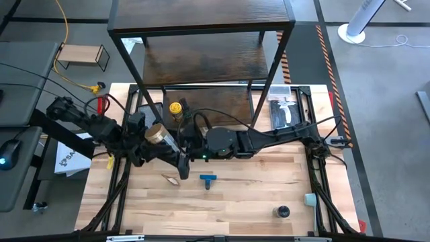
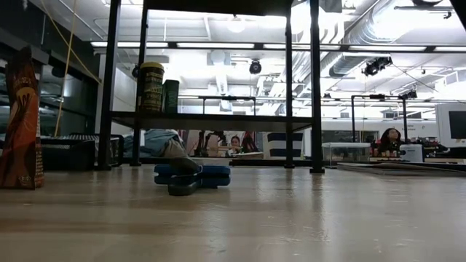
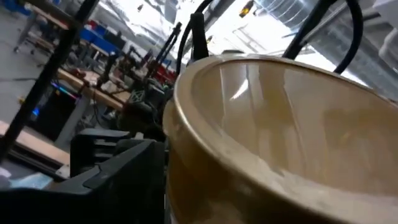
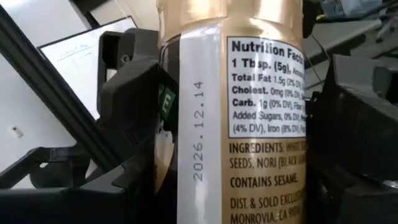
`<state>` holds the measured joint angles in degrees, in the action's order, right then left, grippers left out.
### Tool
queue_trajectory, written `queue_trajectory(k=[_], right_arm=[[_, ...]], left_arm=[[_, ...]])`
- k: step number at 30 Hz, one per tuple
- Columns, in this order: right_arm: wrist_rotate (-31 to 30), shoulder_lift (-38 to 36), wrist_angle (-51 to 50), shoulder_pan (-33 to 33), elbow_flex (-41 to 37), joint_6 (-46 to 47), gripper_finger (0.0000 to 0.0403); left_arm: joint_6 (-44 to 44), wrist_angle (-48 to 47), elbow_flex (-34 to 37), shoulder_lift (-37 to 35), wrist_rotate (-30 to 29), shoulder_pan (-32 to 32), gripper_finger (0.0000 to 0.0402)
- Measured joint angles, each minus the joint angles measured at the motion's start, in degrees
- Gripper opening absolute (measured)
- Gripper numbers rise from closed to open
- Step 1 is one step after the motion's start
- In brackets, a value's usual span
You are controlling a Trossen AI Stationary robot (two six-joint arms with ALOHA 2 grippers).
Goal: Shelf spices
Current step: Put the brown seasoning bottle on the shelf
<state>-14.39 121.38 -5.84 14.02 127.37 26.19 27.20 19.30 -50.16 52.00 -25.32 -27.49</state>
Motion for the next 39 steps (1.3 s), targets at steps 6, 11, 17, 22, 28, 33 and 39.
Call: queue_trajectory(k=[6, 11, 17, 22, 28, 33, 39], right_arm=[[0.78, -0.08, 0.09, -0.26, 0.0, 0.73, 0.0259], [0.45, -0.15, 0.09, -0.33, 0.0, 0.44, 0.0259], [0.77, -0.25, -3.07, -0.39, 0.05, 3.35, 0.0294], [2.32, -0.87, -6.16, -0.62, 0.07, 3.5, 0.0324], [2.62, -3.6, -15.03, -0.54, 0.07, 1.61, 0.0329], [2.65, -6.51, -22.97, -0.18, 0.52, 1.62, 0.033], [-4.96, -5.97, -26.57, 0.79, 0.18, 1.8, 0.0329]], left_arm=[[0.38, -0.59, -0.06, -0.16, -1.85, -0.22, 0.0351], [-1.65, -0.71, -0.01, -0.55, -3.67, -0.28, 0.0336], [-1.4, -1.7, -0.01, -0.63, -6.29, -0.39, 0.0255], [-0.62, -5.16, 0.03, -1.4, -6.27, -0.33, 0.0255], [1.87, -15.78, 0.07, -5.49, -5.77, -0.96, 0.0255], [3.03, -29.69, -0.6, -7.71, -2.38, -1.09, 0.0255], [4.5, -43.11, -2.59, -2.62, -0.64, -1.14, 0.0255]])
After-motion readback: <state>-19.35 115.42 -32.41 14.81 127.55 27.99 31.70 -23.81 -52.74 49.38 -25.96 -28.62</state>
